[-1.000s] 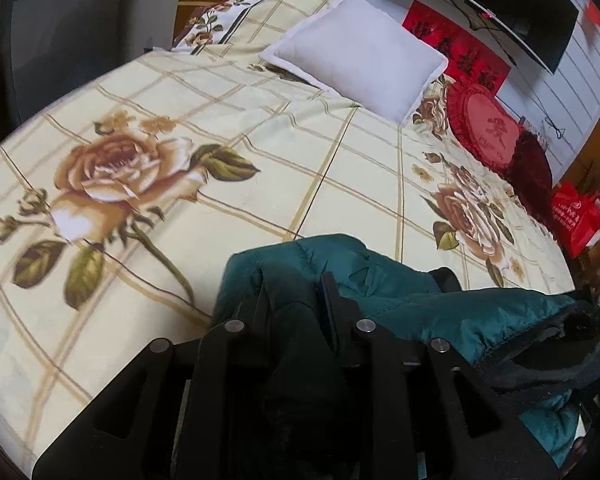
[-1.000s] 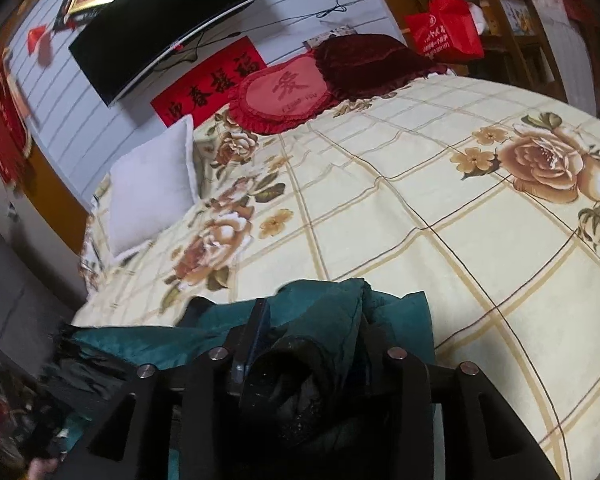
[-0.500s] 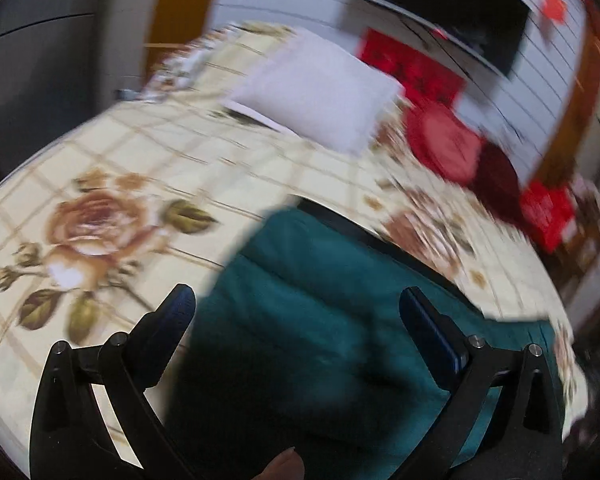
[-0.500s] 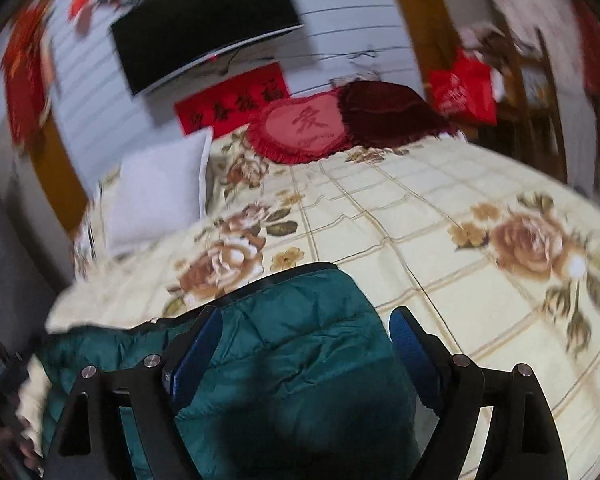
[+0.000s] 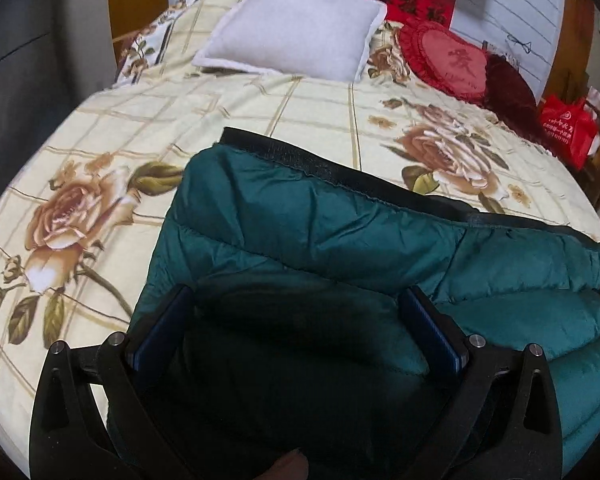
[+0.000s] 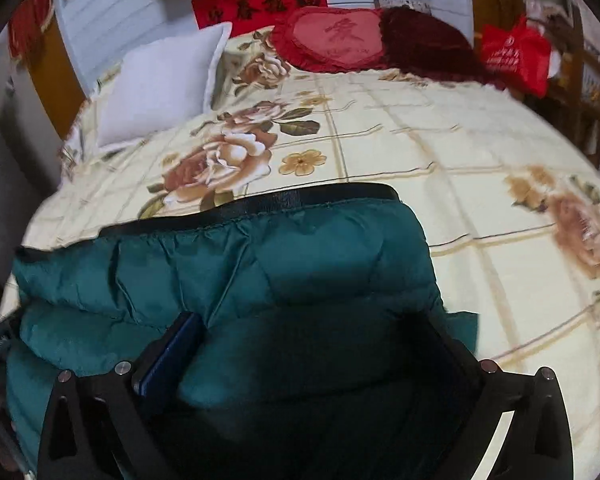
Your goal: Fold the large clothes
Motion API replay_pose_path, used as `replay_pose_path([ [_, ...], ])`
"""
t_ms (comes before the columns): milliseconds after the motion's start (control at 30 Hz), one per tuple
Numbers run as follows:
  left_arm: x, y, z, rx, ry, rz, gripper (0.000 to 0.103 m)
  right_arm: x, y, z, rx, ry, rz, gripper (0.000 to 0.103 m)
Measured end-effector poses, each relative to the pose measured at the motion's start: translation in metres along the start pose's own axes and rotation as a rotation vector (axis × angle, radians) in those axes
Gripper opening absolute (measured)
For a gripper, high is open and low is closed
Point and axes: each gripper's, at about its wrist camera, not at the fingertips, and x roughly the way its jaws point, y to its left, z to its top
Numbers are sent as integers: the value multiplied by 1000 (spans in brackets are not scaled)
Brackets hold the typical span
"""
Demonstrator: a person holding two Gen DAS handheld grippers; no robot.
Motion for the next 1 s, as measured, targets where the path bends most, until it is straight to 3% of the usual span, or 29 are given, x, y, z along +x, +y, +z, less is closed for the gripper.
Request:
replay_pose_path([
  [67, 4, -1, 1, 7, 15, 7, 103, 8, -8, 1, 32, 34, 30, 103],
  [233, 4, 0, 1, 10, 16, 9, 103, 15, -1, 0, -6, 73, -18, 103],
  [567, -2, -2, -1, 37, 35, 19, 103, 8, 4, 0, -16, 55, -37, 103],
  [733, -4, 2, -2, 31, 24, -16, 103, 4, 5, 0, -25, 39, -33, 103],
  [867, -30, 15, -1, -5, -46, -75, 103, -41, 1, 3, 10, -87, 11, 103],
  [1000, -78, 42, -14, -32, -154, -49, 103, -110, -23, -14, 42, -256, 47, 103],
])
